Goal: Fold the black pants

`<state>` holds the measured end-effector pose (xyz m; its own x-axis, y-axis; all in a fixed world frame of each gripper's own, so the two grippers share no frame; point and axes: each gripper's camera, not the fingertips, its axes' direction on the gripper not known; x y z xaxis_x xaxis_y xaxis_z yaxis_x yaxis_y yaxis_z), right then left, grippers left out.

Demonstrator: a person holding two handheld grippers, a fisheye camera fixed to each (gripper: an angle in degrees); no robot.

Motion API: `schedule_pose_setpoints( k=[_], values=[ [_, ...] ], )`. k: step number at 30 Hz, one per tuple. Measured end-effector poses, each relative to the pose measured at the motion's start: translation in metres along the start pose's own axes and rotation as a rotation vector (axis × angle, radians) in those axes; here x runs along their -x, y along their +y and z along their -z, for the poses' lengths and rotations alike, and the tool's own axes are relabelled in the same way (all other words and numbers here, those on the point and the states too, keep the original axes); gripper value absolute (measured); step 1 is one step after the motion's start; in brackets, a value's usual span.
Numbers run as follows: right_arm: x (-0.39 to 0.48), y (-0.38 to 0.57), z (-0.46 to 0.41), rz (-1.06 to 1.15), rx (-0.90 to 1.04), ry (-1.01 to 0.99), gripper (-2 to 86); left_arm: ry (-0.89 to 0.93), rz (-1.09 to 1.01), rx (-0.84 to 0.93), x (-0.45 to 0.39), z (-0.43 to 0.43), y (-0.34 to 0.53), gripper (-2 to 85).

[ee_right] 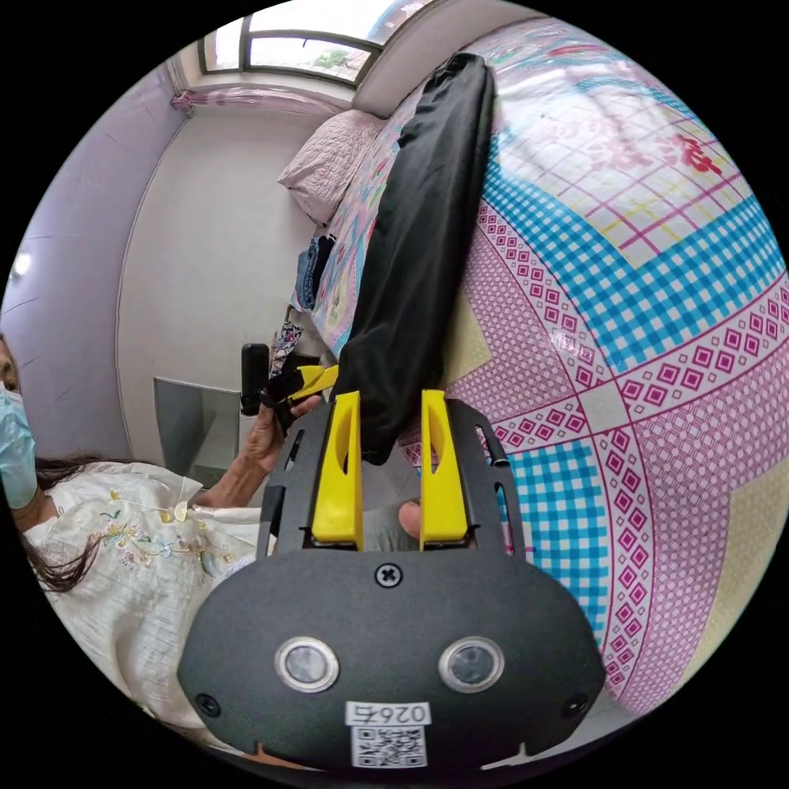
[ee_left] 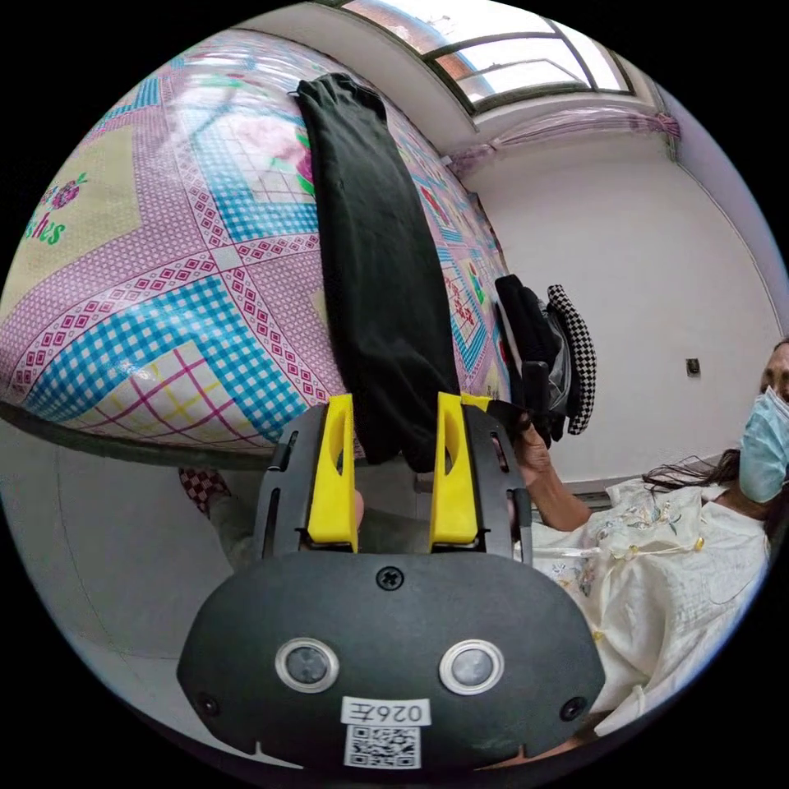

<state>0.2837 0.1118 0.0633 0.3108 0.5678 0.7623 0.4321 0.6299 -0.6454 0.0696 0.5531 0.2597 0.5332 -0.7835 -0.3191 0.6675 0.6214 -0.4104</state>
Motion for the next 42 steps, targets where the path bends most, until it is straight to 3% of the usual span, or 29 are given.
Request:
schedule_pose_setpoints(
  k=[11,21,28,37,42],
  values=[
    [-0.024,-0.020,0.023,-0.101,0.003,-0.190,5.7,0.179,0.126,0.026,0.043,0.019,-0.012,9.8],
    [-0.029,-0.034,0.056,-0.075,-0.009,-0.195,1.8,0.241,0.139,0.015,0.056,0.041,-0.017,5.1],
    [-0.023,-0.021,0.089,-0.042,-0.017,-0.256,0.2,0.313,0.077,0.038,0.042,0.063,-0.014,2.6],
    [-0.012,0.034,0.122,-0.097,0.050,-0.387,0.3,0.513,0.184,0.103,0.028,0.072,0.035,3.3],
    [0.006,0.013,0.152,-0.058,-0.041,-0.451,0.4,0.563,0.081,0.062,0.005,0.092,0.001,3.8]
  ],
)
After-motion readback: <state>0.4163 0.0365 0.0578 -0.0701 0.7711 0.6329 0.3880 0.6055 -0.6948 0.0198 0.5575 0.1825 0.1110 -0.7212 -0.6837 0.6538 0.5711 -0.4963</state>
